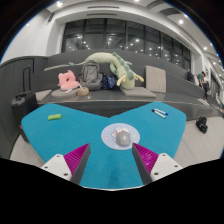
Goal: Arrange mouse
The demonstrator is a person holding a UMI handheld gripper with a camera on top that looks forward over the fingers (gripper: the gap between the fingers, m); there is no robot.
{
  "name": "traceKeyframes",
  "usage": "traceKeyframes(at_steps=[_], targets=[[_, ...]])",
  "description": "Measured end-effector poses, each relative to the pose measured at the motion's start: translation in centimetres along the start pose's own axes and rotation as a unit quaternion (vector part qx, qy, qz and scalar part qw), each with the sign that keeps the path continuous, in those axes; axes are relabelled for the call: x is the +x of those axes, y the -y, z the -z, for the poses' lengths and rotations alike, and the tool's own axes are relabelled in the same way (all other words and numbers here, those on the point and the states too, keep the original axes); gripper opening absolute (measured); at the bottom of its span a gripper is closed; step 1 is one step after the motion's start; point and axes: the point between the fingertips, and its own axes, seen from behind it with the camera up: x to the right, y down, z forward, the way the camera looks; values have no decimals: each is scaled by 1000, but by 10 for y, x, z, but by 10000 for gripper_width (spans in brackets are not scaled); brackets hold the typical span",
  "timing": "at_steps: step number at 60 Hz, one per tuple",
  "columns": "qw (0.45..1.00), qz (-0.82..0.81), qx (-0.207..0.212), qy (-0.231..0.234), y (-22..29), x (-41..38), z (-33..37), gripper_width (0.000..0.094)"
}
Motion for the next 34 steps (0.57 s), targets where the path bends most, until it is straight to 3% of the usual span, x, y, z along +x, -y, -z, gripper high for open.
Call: traceKeyframes(at_steps=[13, 34], targets=[[1000, -5, -24, 14, -35, -16, 75, 851], [1000, 21, -5, 19, -28, -14, 96, 854]])
